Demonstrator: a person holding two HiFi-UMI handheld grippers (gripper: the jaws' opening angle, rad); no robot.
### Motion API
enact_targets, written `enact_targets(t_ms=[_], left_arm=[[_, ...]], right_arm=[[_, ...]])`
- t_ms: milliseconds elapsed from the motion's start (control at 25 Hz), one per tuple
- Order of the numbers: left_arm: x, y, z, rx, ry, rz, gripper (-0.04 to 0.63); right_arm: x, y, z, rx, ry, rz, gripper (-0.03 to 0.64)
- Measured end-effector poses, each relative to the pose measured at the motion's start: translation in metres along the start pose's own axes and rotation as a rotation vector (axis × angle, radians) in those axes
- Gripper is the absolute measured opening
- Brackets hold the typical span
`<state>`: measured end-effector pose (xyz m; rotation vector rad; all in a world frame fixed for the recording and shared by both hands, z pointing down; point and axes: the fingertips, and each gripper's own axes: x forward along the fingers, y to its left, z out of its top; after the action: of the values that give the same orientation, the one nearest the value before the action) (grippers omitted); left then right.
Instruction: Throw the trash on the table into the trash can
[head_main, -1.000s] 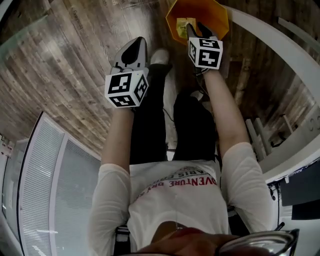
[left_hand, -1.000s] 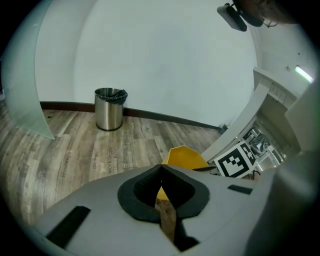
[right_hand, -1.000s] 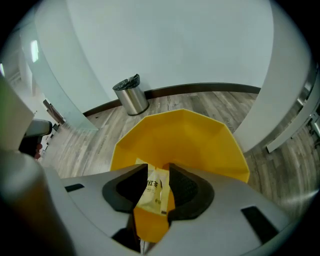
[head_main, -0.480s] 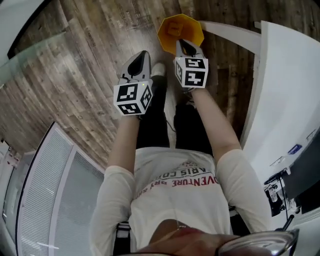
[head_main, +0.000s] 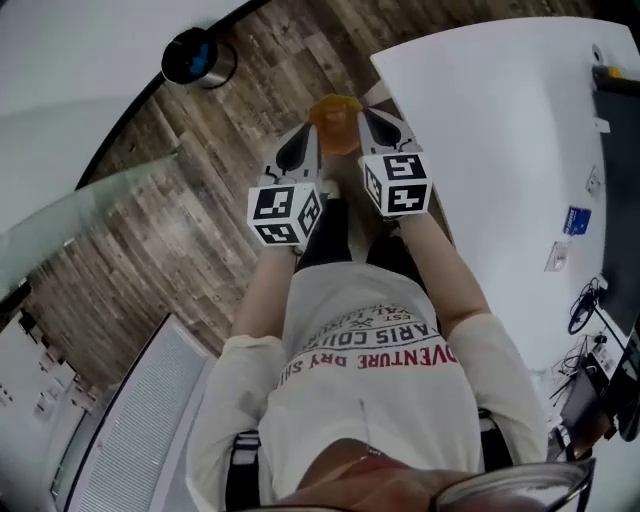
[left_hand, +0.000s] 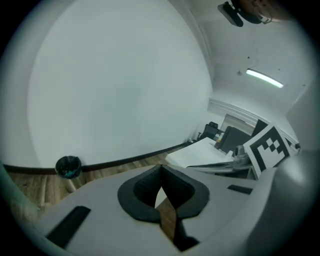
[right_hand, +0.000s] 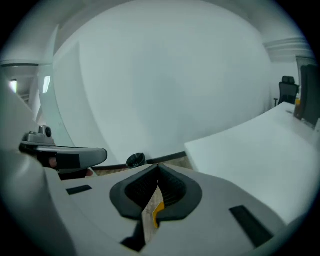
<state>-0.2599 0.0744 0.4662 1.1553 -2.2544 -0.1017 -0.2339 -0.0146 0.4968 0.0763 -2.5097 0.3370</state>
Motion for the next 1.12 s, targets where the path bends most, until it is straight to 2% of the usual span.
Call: enact_targets(t_ms=[120,240,400,520,680,840,1120], left_arm=[[-0.006,-0.061,0.036,0.090,-0.008,-0.139,0.023],[-0.015,-0.135,0.047,0.169,-0.005,-0.284,0.023],[-0.013,-0.242,0.042,0.260,0.008,-0.491,0.023],[-0.015,-0.320,0.025,0.320,0.026,-0.628,0.023],[-0.037,-0.414,-0.009,0.387,0.039,-0.752,0.023],[-0.062,-0.496,-0.045,0.421,0.053,-0.868,0.023],[-0.105,-0.593,-0.094,0.486,0.064,-1.013,0.023]], right_arm=[[-0.059,-0.022,0.032,0.020,-0.069,-0.100,0.026],[-0.126,-0.054,0.035,0.052,-0.118,-0.210,0.026],[-0.229,-0.118,0.018,0.138,-0.218,-0.406,0.026],[-0.309,-0.160,-0.010,0.213,-0.273,-0.539,0.026],[-0.412,-0.194,-0.062,0.288,-0.320,-0.672,0.026],[-0.496,-0.216,-0.115,0.345,-0.345,-0.795,0.026],[-0.592,-0.235,-0.179,0.420,-0.389,-0.921,0.026]])
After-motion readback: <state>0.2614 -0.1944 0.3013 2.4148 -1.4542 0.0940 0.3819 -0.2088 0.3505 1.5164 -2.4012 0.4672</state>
